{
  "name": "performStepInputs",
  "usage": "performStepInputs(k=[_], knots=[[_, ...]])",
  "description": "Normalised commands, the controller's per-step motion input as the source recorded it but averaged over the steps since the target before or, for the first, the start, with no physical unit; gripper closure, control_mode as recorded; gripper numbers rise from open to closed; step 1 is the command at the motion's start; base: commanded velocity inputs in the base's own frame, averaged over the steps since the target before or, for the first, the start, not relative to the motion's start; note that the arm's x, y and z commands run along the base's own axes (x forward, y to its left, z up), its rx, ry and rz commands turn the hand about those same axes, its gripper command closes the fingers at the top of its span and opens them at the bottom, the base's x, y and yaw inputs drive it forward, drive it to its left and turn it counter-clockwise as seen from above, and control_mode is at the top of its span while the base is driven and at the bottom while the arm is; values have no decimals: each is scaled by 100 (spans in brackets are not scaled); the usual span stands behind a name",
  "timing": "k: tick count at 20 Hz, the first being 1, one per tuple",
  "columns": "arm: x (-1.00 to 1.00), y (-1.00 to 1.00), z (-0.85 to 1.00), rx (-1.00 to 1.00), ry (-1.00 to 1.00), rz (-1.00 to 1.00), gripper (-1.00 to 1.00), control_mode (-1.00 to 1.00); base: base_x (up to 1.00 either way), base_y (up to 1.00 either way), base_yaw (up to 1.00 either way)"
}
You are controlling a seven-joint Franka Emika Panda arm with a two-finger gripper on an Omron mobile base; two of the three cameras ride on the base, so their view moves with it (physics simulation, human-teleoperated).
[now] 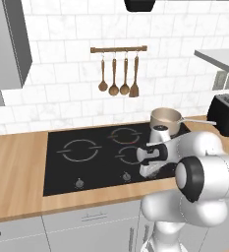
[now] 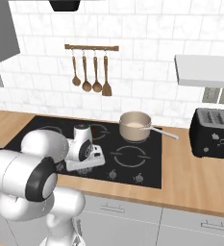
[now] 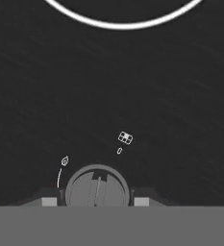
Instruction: Turn off the rear center burner of the stove.
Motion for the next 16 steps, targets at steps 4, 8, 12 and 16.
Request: performStepInputs(k=[4, 8, 12, 16], knots=[[-25, 0, -20, 3, -3, -52, 100, -100, 0, 0, 0], [-25, 0, -17, 4, -4, -51, 100, -100, 0, 0, 0], [-22, 0, -18, 3, -3, -48, 100, -100, 0, 0, 0], [-19, 0, -18, 2, -3, -45, 100, -100, 0, 0, 0]])
